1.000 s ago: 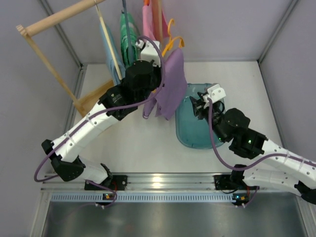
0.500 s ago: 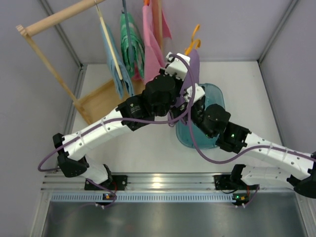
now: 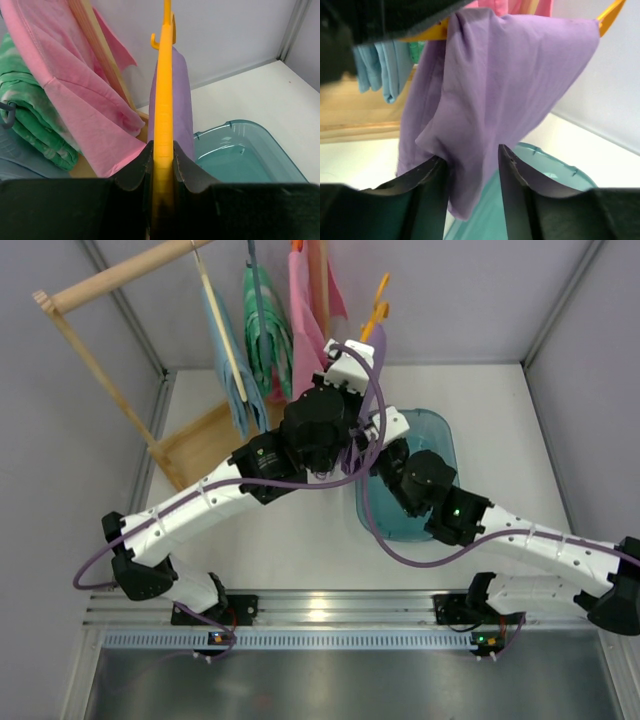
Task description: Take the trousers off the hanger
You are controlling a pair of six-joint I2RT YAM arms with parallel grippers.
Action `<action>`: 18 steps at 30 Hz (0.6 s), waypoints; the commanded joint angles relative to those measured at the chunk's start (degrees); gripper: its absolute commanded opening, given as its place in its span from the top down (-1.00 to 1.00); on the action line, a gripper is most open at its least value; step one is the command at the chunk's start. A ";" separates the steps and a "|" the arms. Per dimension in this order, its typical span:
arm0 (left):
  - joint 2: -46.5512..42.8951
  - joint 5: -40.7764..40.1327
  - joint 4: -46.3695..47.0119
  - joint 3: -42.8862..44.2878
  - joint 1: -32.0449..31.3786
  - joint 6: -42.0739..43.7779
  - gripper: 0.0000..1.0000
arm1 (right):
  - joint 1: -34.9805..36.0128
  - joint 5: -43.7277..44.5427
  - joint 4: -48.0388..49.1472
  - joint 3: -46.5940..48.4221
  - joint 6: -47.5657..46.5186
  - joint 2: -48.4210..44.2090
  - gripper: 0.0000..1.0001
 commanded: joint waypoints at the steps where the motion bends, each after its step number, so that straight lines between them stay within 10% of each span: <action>1: -4.35 -0.70 10.11 2.42 -0.08 0.79 1.00 | -0.15 0.15 4.68 -0.10 -1.10 -3.59 0.34; 7: -4.62 0.01 10.02 2.24 0.01 -0.09 1.00 | -0.32 0.93 4.07 2.01 -2.51 -3.77 0.59; 12: -4.97 0.36 10.02 1.98 0.01 -0.53 1.00 | -1.11 -1.78 3.63 2.01 -2.16 -3.59 -0.03; 18: -5.14 0.27 9.84 1.81 0.01 -1.15 1.00 | -1.20 -5.14 3.19 2.71 -3.03 0.09 -0.24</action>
